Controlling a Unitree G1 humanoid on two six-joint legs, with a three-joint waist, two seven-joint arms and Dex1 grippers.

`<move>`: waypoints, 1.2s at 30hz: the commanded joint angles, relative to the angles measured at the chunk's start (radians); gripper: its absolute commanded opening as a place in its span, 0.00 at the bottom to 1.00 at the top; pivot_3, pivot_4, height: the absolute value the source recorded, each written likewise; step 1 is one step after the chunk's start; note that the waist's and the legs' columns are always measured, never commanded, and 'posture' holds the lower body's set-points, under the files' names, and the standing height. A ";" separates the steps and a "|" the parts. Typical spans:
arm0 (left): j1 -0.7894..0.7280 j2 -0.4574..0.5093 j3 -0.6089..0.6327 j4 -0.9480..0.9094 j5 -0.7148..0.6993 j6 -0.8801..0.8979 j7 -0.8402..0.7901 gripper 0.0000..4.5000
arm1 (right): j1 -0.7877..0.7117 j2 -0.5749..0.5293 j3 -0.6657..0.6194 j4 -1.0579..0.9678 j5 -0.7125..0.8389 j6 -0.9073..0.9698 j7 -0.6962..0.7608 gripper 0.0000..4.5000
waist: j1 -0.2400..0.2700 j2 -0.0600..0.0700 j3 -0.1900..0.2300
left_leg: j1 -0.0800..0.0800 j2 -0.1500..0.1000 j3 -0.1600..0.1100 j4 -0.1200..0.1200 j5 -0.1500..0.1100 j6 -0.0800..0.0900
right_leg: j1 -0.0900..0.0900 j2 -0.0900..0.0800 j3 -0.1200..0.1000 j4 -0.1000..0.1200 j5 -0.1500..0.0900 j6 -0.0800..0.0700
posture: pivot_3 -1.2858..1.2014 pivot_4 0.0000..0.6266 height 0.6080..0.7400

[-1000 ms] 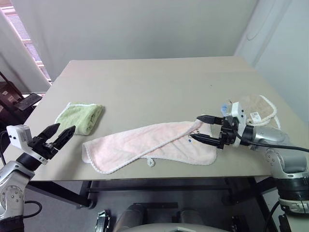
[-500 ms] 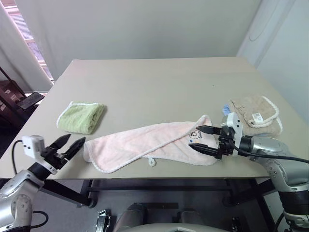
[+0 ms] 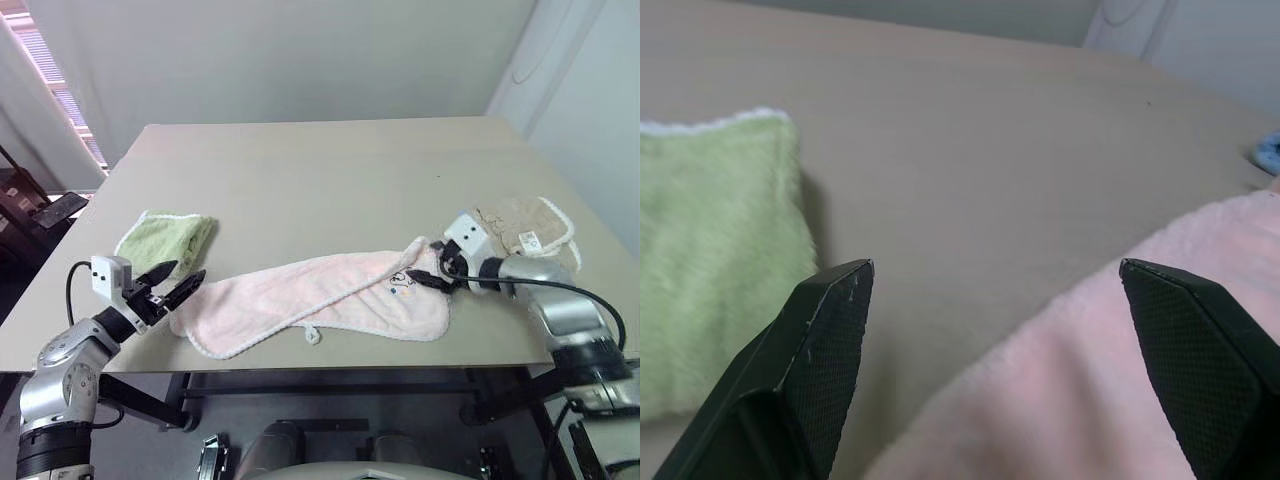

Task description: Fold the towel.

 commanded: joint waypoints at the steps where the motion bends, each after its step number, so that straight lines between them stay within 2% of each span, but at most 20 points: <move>1: -0.026 0.006 0.019 0.007 0.007 -0.040 -0.007 0.93 | -0.085 0.047 0.006 0.133 -0.049 -0.088 -0.036 0.99 | 0.000 0.000 0.000 | 0.000 0.000 0.000 0.000 0.000 0.000 | 0.000 0.000 0.000 0.000 0.000 0.000 | 0.52 0.00 1.00; 8: -0.048 -0.015 0.010 0.017 0.009 -0.063 0.006 0.93 | -0.210 0.127 -0.013 0.385 -0.069 -0.072 -0.050 0.99 | -0.001 0.000 0.000 | 0.000 -0.001 0.000 0.002 0.002 0.002 | -0.002 0.000 0.001 0.009 0.001 0.001 | 0.52 0.00 1.00; 14: -0.033 -0.025 0.016 0.014 0.011 -0.071 0.007 0.93 | -0.268 0.116 -0.058 0.467 -0.010 0.023 0.051 0.99 | -0.008 0.000 0.000 | 0.001 0.000 -0.001 0.004 0.003 0.001 | -0.002 0.001 0.001 0.011 0.001 0.000 | 0.52 0.00 1.00; 22: -0.012 -0.037 0.020 0.001 0.010 -0.080 0.019 0.93 | -0.346 0.135 -0.086 0.564 0.011 0.075 0.088 0.99 | -0.026 0.000 0.000 | 0.001 0.000 -0.001 0.004 0.003 0.001 | -0.002 0.001 0.001 0.011 0.001 0.001 | 0.52 0.00 1.00; 25: -0.003 -0.039 0.023 -0.005 0.008 -0.082 0.023 0.93 | -0.355 0.140 -0.075 0.584 -0.003 0.062 0.093 0.87 | -0.029 0.000 0.000 | 0.001 0.000 -0.001 0.004 0.003 0.001 | -0.002 0.001 0.001 0.011 0.002 0.002 | 0.52 0.00 1.00; 27: 0.005 -0.039 0.026 -0.012 0.006 -0.080 0.026 0.93 | -0.367 0.147 -0.072 0.609 -0.008 0.062 0.093 0.73 | -0.030 0.000 0.000 | 0.001 0.000 -0.001 0.004 0.003 0.001 | -0.002 0.001 0.001 0.011 0.002 0.002 | 0.52 0.00 1.00; 36: 0.043 -0.043 0.038 -0.050 0.002 -0.080 0.044 0.93 | -0.429 0.191 -0.059 0.737 -0.049 0.034 0.081 0.73 | -0.031 0.000 0.000 | 0.001 0.000 -0.001 0.004 0.003 0.001 | -0.002 0.001 0.001 0.012 0.002 0.001 | 0.52 0.00 1.00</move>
